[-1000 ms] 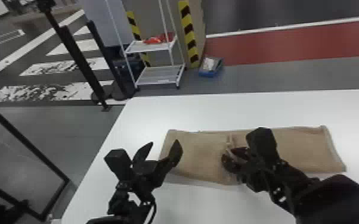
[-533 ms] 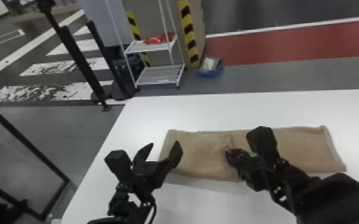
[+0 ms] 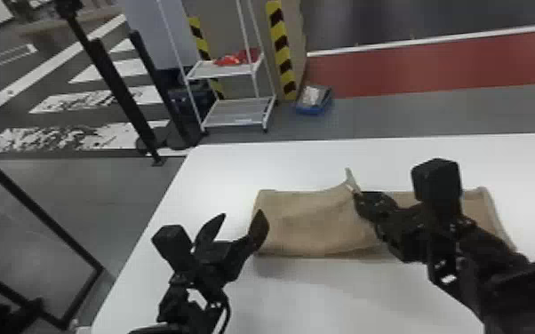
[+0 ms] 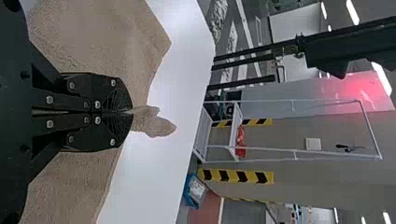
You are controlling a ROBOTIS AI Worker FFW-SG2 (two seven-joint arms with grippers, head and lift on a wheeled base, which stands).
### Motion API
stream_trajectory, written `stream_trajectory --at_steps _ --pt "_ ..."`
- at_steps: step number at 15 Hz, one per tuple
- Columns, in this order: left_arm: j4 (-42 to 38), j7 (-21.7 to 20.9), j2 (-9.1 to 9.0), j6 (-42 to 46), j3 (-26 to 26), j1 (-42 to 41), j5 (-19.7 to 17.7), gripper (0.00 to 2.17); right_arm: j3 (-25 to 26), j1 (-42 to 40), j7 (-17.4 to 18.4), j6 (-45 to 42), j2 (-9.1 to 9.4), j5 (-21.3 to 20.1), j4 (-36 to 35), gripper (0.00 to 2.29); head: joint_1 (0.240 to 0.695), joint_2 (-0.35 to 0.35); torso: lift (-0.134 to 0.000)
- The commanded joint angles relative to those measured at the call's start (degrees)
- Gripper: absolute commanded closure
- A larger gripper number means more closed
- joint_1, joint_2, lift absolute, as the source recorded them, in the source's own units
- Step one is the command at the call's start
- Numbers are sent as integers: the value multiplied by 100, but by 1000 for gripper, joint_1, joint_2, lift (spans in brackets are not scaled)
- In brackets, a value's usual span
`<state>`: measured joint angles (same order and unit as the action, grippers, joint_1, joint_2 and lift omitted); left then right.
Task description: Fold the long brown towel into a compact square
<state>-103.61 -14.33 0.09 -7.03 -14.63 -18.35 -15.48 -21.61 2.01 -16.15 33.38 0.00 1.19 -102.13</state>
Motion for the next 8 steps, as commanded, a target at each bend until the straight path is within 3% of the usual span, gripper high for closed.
stream_trajectory --at_steps 1,4,8 --pt "7 0 -9 74 -5 -2 -51 80 306 -60 -64 -2 5 100 -8 1325 695 350 -126" --pt "-2 0 -9 92 -14 -11 -51 80 930 -350 -117 121 5 566 -650 1325 695 350 -126" --pt "7 0 0 92 -14 -11 -60 80 1528 -579 -169 121 5 865 -870 1325 695 297 -126"
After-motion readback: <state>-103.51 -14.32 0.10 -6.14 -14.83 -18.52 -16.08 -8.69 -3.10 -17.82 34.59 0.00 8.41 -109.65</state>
